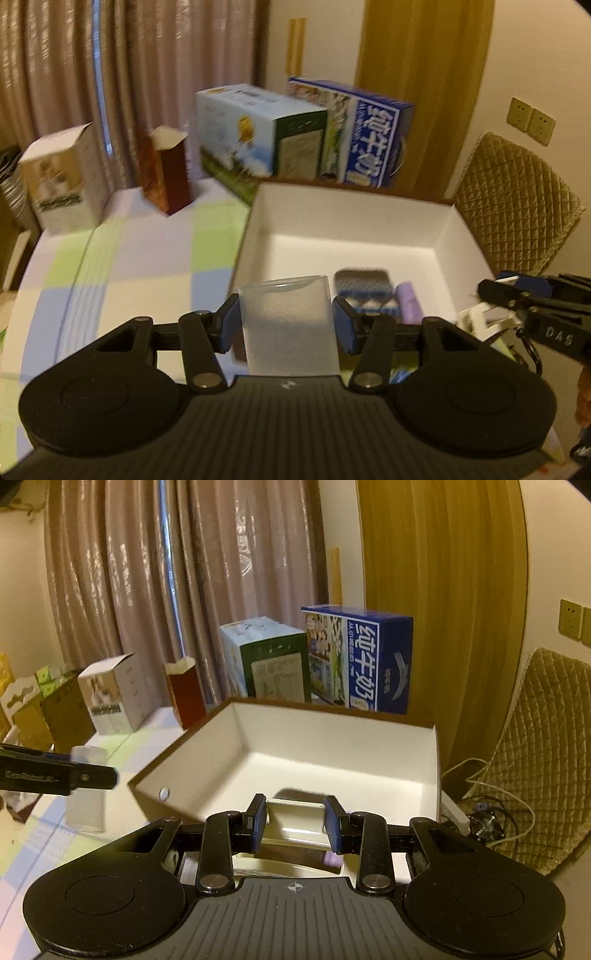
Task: Organize objects
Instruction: 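Carry cup with left tool while right tool carries clip into box, then open, then lift both tools out of the box and move right tool toward cotton-swab pack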
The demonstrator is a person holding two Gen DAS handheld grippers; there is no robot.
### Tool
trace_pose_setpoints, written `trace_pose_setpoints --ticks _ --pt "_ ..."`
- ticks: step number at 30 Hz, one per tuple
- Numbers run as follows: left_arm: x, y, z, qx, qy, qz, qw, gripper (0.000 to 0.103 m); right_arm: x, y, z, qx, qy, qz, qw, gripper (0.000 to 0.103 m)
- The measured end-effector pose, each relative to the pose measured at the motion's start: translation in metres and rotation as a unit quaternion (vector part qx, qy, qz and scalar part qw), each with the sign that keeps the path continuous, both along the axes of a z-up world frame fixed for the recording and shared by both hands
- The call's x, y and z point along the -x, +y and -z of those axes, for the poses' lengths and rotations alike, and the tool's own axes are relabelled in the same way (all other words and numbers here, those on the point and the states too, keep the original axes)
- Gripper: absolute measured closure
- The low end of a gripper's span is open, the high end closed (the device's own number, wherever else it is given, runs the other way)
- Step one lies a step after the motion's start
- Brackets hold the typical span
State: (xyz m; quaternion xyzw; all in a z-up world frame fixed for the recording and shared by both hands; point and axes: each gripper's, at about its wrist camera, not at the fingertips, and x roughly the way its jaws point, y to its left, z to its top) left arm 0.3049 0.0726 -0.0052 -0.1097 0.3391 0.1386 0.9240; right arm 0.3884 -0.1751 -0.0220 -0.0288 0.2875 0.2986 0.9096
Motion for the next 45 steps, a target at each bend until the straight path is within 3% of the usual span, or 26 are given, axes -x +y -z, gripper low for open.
trace_pose_setpoints --ticks 6,16,26,34,39,40,42,45 --pt "-0.059 0.002 0.004 0.001 0.009 0.022 0.9997 0.055 -0.045 0.007 0.002 -0.003 0.01 0.01 1.0 0.072" --pt "-0.149 0.015 0.051 0.007 0.083 0.033 0.996 0.055 -0.124 0.016 0.028 -0.002 0.065 0.025 0.998 0.072" --pt "-0.209 0.015 0.088 -0.007 0.133 0.037 0.9904 0.055 -0.18 0.026 0.062 0.008 0.121 0.046 0.992 0.072" --pt "-0.23 0.018 0.09 0.004 0.135 0.04 0.9901 0.056 -0.201 0.031 0.071 0.008 0.133 0.061 0.989 0.072" --pt "-0.228 0.017 0.087 -0.004 0.131 0.047 0.9902 0.046 -0.209 0.03 0.068 -0.005 0.134 0.063 0.989 0.071" --pt "-0.227 0.018 0.087 -0.005 0.131 0.048 0.9902 0.044 -0.209 0.03 0.067 -0.005 0.133 0.064 0.989 0.07" --pt "-0.224 0.02 0.085 -0.008 0.131 0.048 0.9901 0.04 -0.209 0.026 0.063 -0.012 0.132 0.068 0.989 0.055" --pt "-0.217 0.023 0.079 -0.01 0.125 0.052 0.9908 0.032 -0.203 0.02 0.056 -0.028 0.132 0.068 0.988 0.046"
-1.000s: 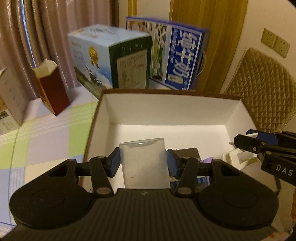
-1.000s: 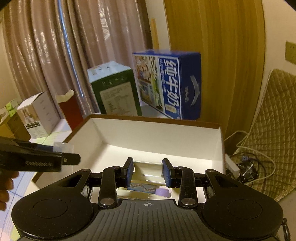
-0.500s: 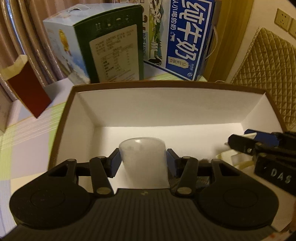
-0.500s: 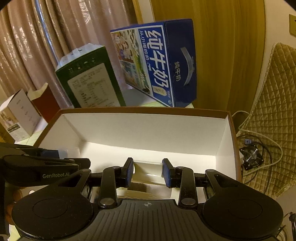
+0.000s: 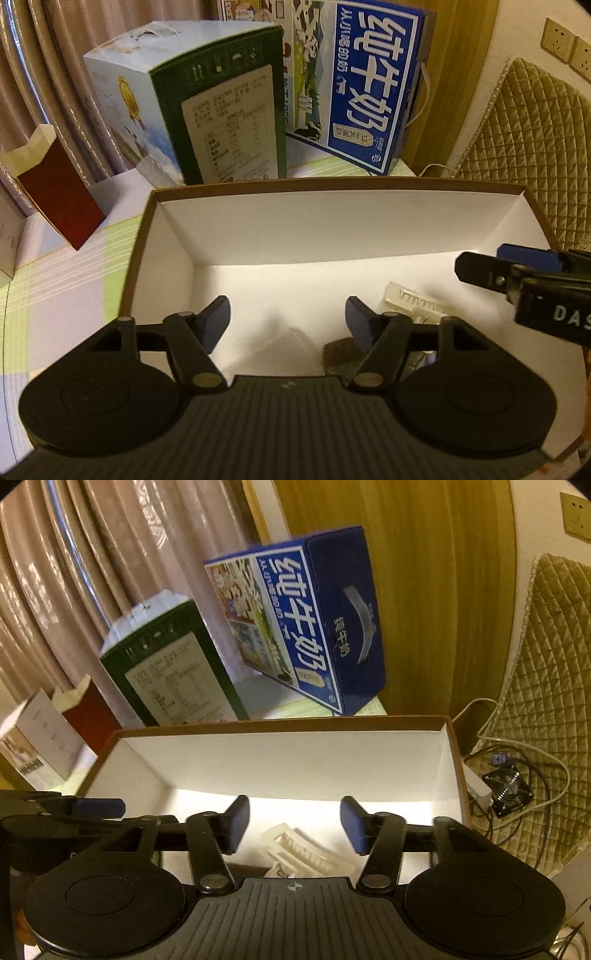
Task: Organize objects
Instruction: 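Lift both tools out of the box and move right tool toward cotton-swab pack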
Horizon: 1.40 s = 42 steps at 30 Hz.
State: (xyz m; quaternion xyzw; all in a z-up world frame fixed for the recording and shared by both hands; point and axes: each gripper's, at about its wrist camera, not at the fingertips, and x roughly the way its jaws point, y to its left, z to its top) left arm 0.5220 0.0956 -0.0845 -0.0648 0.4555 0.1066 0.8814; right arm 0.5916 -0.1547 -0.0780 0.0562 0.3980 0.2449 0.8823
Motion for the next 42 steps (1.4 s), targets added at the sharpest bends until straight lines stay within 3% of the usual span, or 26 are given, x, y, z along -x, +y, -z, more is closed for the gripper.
trace_pose_setpoints --ticks 12,26,42 --pt "0.041 0.003 -0.029 0.013 -0.029 -0.009 0.9994 0.022 0.048 -0.014 -0.016 -0.001 -0.022 -0.024 0.999 0.012" --pt "0.11 -0.016 -0.061 0.012 -0.045 -0.04 0.9981 0.019 0.114 -0.035 -0.048 -0.007 -0.047 -0.034 0.998 0.002" --pt "0.187 -0.045 -0.083 0.04 -0.061 -0.058 0.9957 0.019 0.172 -0.051 -0.069 -0.012 -0.045 -0.039 0.998 0.002"
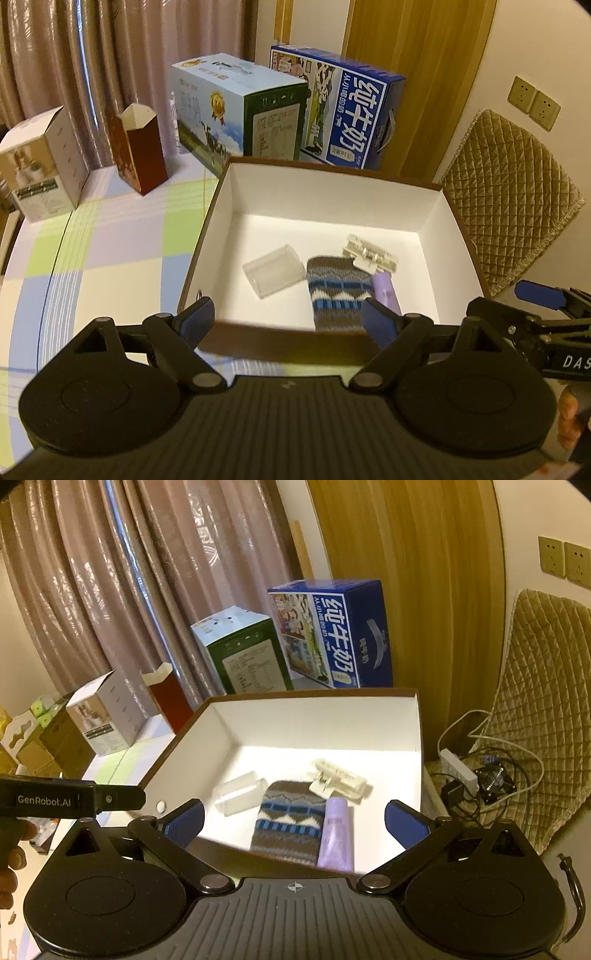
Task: Organize objects
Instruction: 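Lift both tools out of the box and move right tool toward cotton-swab pack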
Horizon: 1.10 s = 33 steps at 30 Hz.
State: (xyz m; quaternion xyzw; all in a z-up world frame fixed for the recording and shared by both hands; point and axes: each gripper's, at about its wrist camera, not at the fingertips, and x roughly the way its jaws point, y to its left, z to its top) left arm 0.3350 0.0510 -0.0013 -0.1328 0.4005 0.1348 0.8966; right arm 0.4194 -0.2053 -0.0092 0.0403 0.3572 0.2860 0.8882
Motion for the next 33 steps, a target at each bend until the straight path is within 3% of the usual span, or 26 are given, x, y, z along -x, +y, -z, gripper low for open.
trace_pose_setpoints --ticks 18,33 --pt "0.075 -0.025 0.013 0.009 0.024 -0.017 0.9995 0.019 0.06 -0.014 0.003 0.008 0.015 -0.013 1.0 0.002" --pt "0.112 -0.037 0.029 0.017 0.053 -0.029 0.998 0.019 0.093 -0.032 0.017 0.026 0.036 -0.019 0.999 0.002"
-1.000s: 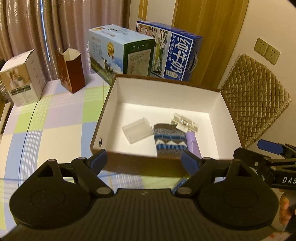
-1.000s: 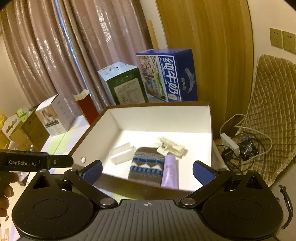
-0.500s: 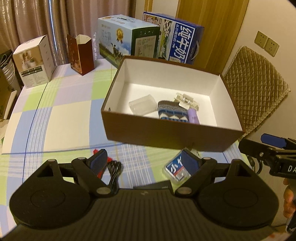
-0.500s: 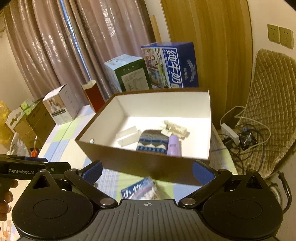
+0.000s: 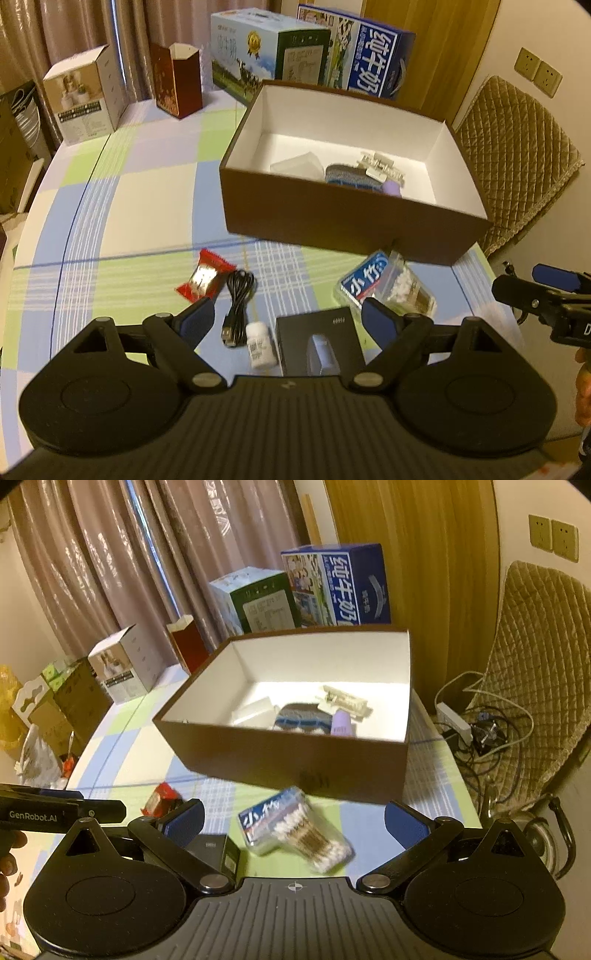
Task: Organize objects
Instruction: 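Lift both tools out of the box and move right tool toward cotton-swab pack, then grasp black device box with left tool while right tool grasps cotton-swab pack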
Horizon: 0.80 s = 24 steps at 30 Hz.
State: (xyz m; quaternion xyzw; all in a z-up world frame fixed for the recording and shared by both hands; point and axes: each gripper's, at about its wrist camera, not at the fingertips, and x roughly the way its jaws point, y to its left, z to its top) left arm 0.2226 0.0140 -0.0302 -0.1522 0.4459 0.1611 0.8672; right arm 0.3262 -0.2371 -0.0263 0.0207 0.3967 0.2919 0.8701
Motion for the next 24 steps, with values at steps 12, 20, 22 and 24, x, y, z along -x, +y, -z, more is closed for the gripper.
trace_pose_setpoints --ticks 12,20,22,24 --pt "0.018 -0.011 0.024 0.006 0.041 -0.003 0.9992 0.019 0.017 -0.003 0.022 0.018 0.034 -0.016 0.999 0.002" --pt "0.024 -0.017 0.036 0.017 0.057 -0.006 0.9982 0.019 0.023 -0.003 0.038 0.032 0.048 -0.024 0.998 0.002" --pt "0.025 -0.018 0.038 0.02 0.059 -0.007 0.998 0.019 0.024 -0.004 0.04 0.035 0.049 -0.025 0.998 0.002" --pt "0.026 -0.018 0.041 0.024 0.063 -0.007 0.9977 0.019 0.025 -0.003 0.042 0.038 0.049 -0.027 0.998 0.002"
